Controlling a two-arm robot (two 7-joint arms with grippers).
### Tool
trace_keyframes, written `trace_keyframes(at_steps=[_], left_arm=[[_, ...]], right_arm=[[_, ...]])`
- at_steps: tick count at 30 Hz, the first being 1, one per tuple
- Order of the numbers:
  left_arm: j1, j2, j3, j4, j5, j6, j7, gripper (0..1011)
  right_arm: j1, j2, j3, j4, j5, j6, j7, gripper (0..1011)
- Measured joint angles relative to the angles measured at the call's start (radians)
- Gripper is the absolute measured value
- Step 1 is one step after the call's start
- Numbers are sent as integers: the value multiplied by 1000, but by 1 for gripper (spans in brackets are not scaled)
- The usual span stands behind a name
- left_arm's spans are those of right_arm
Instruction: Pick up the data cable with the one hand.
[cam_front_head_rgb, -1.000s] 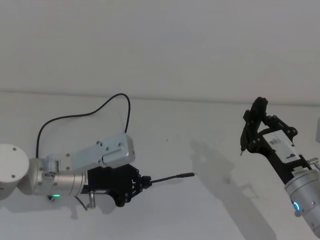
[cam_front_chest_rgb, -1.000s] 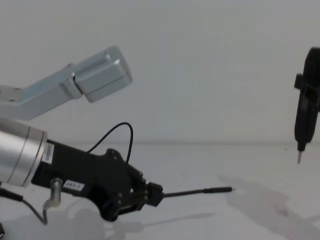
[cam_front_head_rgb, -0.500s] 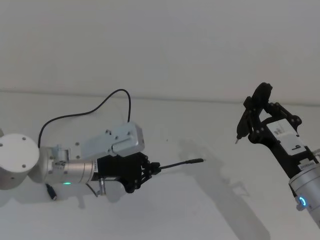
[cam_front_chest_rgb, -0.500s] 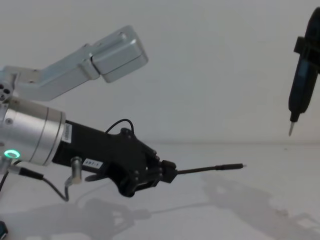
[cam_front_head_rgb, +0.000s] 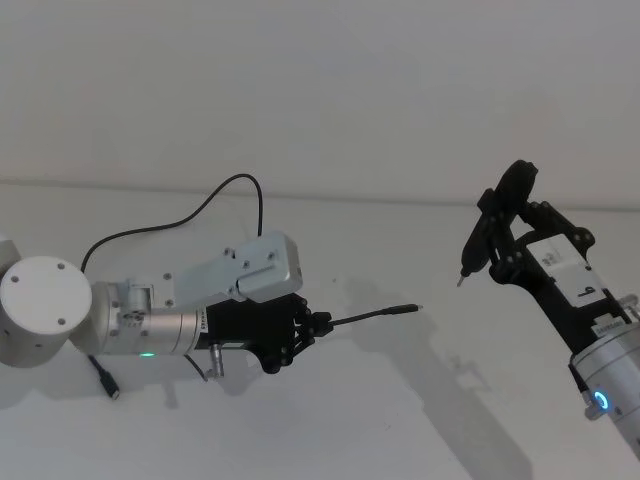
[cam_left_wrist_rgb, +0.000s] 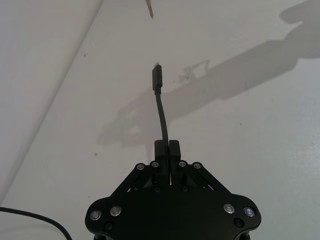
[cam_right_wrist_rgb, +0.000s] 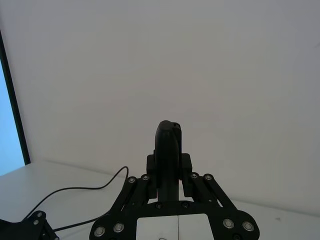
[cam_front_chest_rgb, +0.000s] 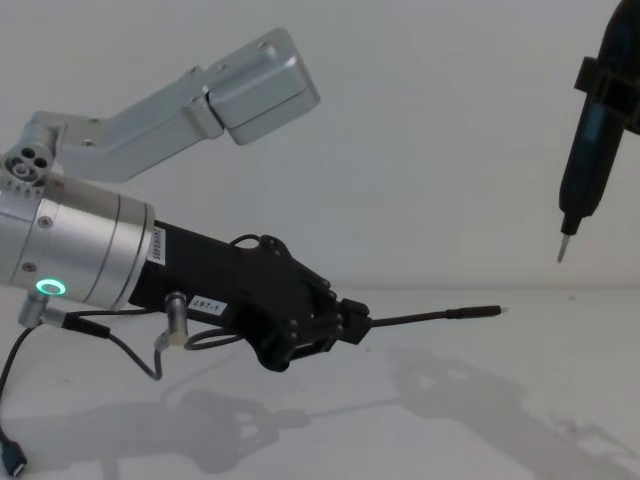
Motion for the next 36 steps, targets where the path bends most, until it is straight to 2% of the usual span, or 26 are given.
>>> trace_keyframes(at_steps=[36], left_arm=[[-11, -11, 3, 4, 7, -1, 3, 44]], right_arm=[[38, -31, -37, 63, 49, 46, 27, 268]])
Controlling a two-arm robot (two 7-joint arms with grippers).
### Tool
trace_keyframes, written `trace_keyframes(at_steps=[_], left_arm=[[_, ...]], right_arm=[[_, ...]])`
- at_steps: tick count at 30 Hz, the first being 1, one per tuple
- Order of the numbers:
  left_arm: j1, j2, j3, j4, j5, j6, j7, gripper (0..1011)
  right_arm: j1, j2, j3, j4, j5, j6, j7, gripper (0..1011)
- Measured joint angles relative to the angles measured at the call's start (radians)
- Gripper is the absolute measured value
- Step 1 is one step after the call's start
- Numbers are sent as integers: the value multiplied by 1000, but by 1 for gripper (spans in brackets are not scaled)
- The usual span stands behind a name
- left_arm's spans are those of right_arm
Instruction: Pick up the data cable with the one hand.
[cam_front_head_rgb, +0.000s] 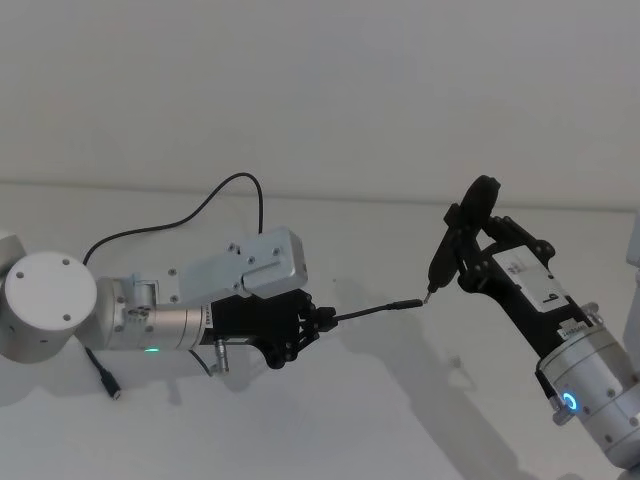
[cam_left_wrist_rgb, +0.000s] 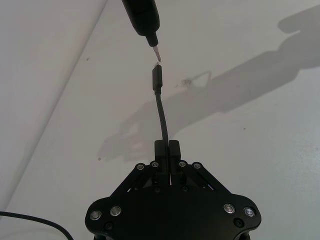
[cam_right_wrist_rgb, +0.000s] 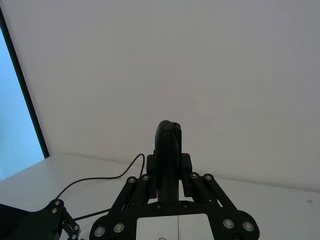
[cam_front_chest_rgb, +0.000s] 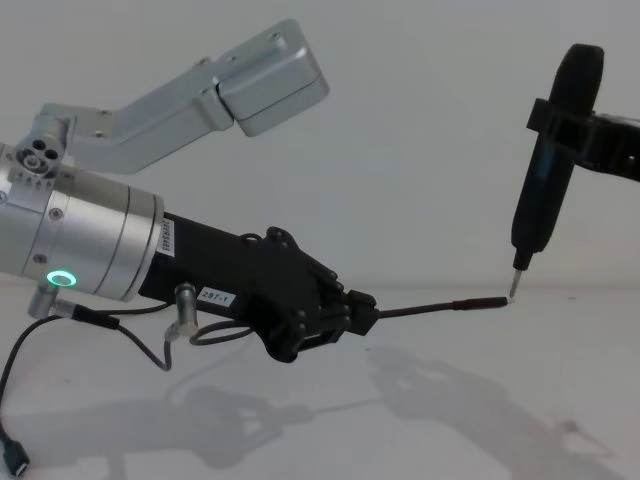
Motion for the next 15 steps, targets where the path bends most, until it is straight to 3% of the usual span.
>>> trace_keyframes(at_steps=[15], left_arm=[[0, -1, 0, 0, 0, 0, 0, 44]], right_arm=[[5, -2, -7, 8, -3, 6, -4, 268]])
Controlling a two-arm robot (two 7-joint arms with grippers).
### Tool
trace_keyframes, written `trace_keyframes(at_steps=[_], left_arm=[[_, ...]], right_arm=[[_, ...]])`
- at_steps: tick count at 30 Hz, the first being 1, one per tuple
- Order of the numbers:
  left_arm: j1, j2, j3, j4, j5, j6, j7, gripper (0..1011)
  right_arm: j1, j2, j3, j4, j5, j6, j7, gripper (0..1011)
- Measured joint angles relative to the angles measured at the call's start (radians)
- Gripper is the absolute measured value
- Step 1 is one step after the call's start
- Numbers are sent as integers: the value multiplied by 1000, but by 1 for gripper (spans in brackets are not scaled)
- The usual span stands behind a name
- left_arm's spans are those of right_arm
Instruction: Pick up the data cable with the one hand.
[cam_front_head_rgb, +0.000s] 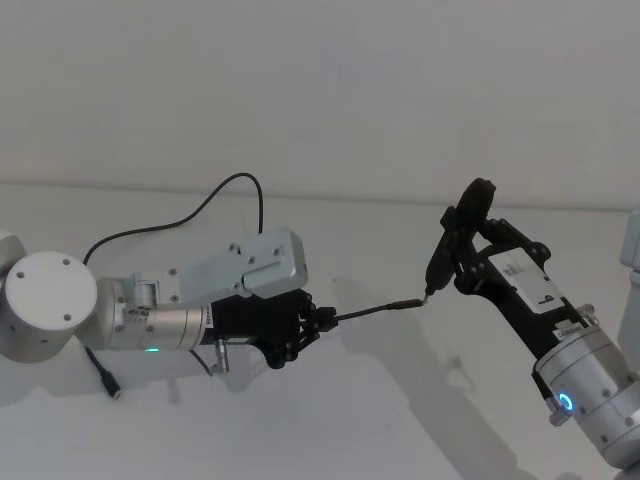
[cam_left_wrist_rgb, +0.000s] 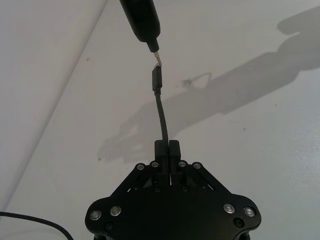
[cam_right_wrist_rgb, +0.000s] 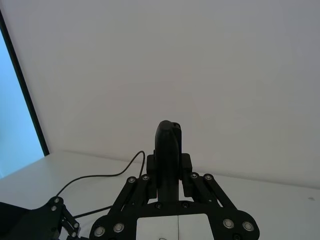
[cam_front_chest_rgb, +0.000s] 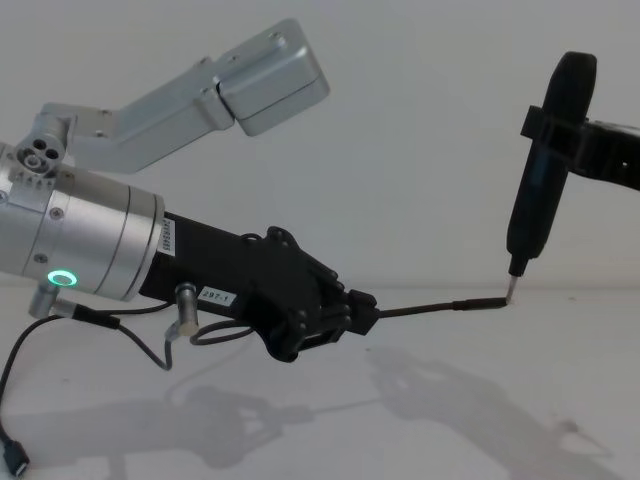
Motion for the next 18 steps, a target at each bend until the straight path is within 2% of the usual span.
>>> trace_keyframes(at_steps=[18], left_arm=[[0, 0, 0, 0, 0, 0, 0, 44]], right_arm=[[-2, -3, 6, 6, -16, 3, -4, 268]])
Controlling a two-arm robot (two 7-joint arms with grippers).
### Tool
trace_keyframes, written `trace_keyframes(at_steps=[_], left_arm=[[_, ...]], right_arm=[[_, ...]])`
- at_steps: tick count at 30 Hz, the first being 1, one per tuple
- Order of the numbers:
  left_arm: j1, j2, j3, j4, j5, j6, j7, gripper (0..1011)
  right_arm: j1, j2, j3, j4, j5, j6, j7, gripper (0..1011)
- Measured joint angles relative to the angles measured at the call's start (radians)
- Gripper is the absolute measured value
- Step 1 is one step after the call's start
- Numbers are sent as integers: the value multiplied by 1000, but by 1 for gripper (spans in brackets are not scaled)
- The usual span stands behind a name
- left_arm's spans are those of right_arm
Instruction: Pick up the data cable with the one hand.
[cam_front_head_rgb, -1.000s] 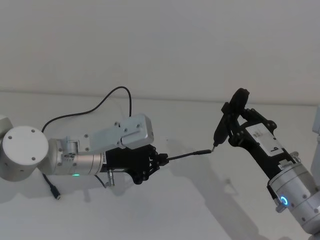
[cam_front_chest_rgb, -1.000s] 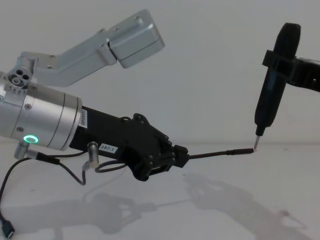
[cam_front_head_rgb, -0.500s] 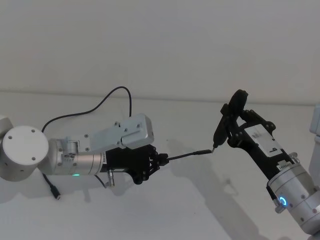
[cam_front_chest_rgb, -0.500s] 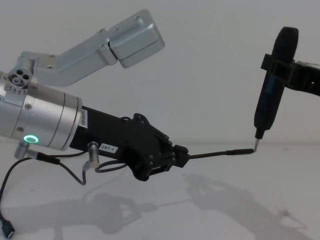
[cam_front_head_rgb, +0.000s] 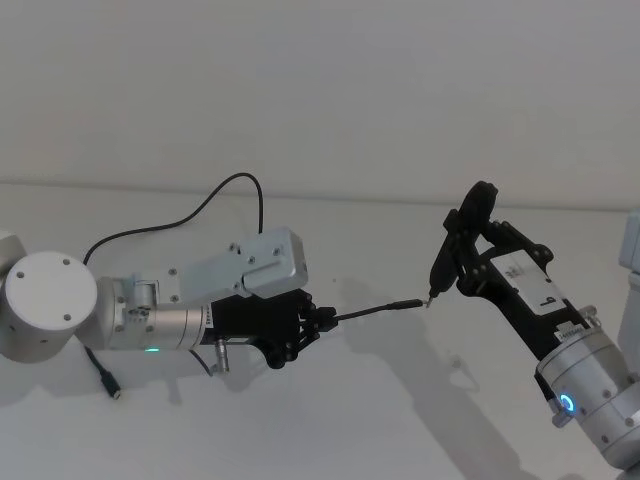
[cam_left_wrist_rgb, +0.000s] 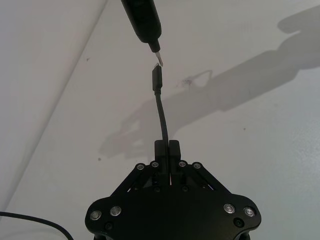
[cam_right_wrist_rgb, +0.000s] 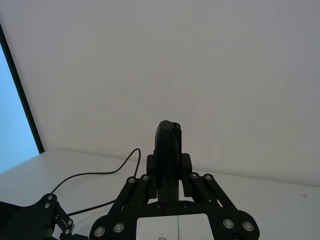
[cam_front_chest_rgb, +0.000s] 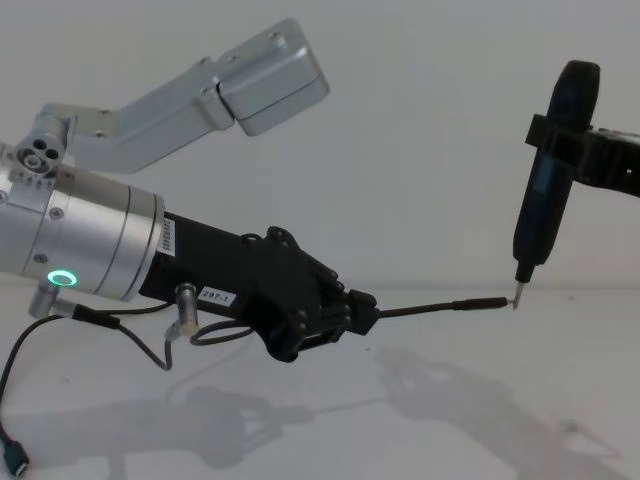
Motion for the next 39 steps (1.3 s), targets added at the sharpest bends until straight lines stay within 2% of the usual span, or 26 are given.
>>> trace_keyframes(at_steps=[39], left_arm=[[0, 0, 0, 0, 0, 0, 0, 44]], right_arm=[[3, 1, 3, 5, -5, 1, 3, 268]])
